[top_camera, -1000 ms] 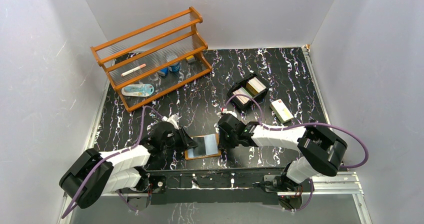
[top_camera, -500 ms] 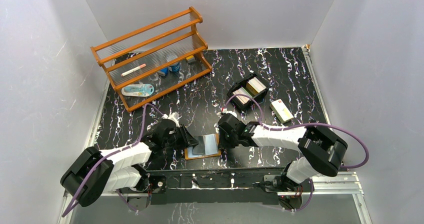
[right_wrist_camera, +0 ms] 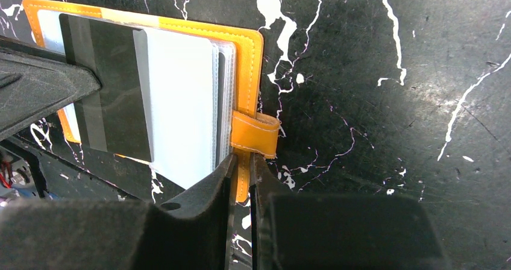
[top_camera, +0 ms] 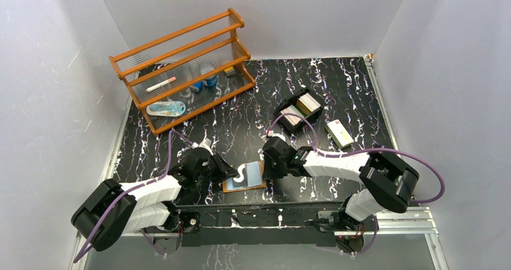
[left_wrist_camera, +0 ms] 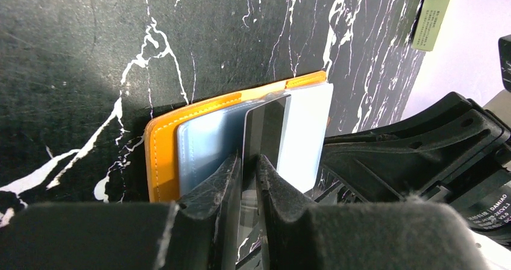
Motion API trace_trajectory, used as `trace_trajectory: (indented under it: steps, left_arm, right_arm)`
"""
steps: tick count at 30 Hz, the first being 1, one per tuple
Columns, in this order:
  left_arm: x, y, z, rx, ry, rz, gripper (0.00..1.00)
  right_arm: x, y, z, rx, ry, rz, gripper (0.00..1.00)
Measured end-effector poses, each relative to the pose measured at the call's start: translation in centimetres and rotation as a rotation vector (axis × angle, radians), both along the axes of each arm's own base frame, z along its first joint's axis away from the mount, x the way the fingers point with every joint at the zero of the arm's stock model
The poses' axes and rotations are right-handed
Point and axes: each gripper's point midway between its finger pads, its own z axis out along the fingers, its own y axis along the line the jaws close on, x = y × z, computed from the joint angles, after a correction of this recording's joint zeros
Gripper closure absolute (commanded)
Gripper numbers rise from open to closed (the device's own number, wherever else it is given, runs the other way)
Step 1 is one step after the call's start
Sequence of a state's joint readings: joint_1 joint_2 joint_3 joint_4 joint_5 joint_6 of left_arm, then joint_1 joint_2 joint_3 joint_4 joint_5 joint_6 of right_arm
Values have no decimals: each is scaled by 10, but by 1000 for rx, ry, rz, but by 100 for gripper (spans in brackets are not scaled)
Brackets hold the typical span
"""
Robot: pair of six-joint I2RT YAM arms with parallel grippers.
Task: Put the credit cards into the card holder
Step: Insert the credit card into the card holder.
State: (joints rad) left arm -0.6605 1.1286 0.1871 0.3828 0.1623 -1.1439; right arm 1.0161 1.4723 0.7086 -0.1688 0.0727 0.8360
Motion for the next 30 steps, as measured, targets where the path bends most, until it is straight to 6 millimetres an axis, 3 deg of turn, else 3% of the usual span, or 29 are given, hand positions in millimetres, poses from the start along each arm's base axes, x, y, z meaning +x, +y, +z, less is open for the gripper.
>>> trace_trajectory:
  steps: [6, 16, 23, 30]
  left_arm:
    - [-1, -6, 0, -2, -12, 9, 85]
    - [-7, -9, 9, 6, -30, -4, 55]
    - [-7, -4, 13, 43, -23, 5, 50]
    - [0, -10, 13, 71, -13, -10, 50]
  right_arm:
    - [-1, 1, 0, 7, 5, -4, 79]
    - [-1, 0, 7, 22, 1, -20, 78]
    - [10, -1, 33, 70, -77, -42, 78]
    - [17, -12, 20, 4, -88, -45, 78]
